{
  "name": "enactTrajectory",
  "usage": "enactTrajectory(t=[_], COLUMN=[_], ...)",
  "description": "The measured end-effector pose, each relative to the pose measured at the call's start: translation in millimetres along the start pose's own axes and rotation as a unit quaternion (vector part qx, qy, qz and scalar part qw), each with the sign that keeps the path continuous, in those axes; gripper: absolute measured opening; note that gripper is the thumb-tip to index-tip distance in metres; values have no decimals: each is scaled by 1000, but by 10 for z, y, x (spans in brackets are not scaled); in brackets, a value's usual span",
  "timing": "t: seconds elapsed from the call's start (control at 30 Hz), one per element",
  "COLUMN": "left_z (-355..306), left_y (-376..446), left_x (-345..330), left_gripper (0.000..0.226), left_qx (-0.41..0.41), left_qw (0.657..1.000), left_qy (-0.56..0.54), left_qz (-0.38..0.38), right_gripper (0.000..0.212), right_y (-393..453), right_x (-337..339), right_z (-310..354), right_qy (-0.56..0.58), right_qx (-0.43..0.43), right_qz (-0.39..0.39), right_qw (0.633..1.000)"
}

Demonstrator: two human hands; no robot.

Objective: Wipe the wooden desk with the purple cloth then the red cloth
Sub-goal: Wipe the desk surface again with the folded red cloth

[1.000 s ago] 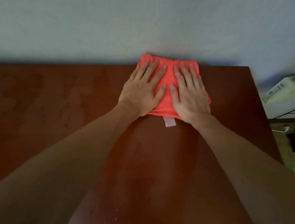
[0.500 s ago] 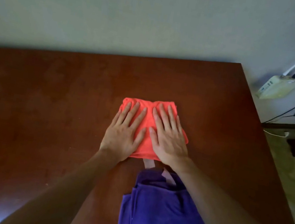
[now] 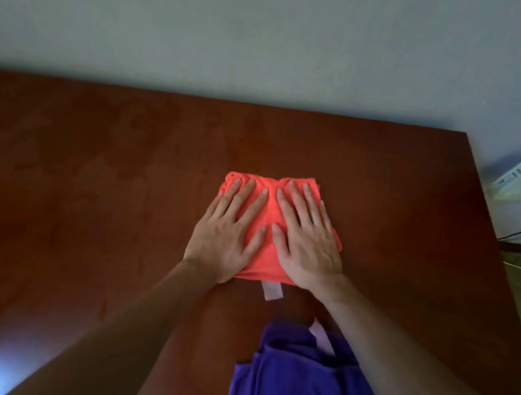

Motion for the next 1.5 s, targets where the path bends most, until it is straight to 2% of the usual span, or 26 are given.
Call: enactTrajectory(t=[0.4,0.6,0.73,0.9,1.1,1.27,1.5], left_z=[1017,1141,1109,1061,921,666,431], left_y=[1675,1889,1790,1102,-158,-1405,-2479], left_x=[-363,-478,-468,-242,215,649,1062], left_gripper=[63,64,62,61,62,63,62], left_qx=[-33,-53,-68,-69,-44,-17,0], left_qw=[998,997,997,997,999,999,999], left_qy=[-1,-18,-17,-26,-23,-12,-1], left_qz=[-58,-51,-37,-27,7,29,42], right_gripper=[65,65,68,66,63,61,62], right_y=[1813,1991,1859,1253,143,-938,-1922], right_x=[-492,-594,-576,-522,-330,-77,140], right_z=[-289,-334,-250,149,910,1549,2105], right_qy=[1,-18,-19,-11,-9,-3,-11], right_qx=[-30,-51,-95,-101,-100,-56,-55], right_qz=[-65,-61,-49,-41,-30,-21,-22], right_qw=[997,997,994,994,994,998,998])
Point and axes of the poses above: each hand's wrist, its own y-axis towards the middle knuckle, its own x-axis out of the back of the hand, z = x × y, the point moved 10 cm from there along y, towards the middle knuckle, and after that the axes turned 14 degrees about -z, right-handed, at the moved point
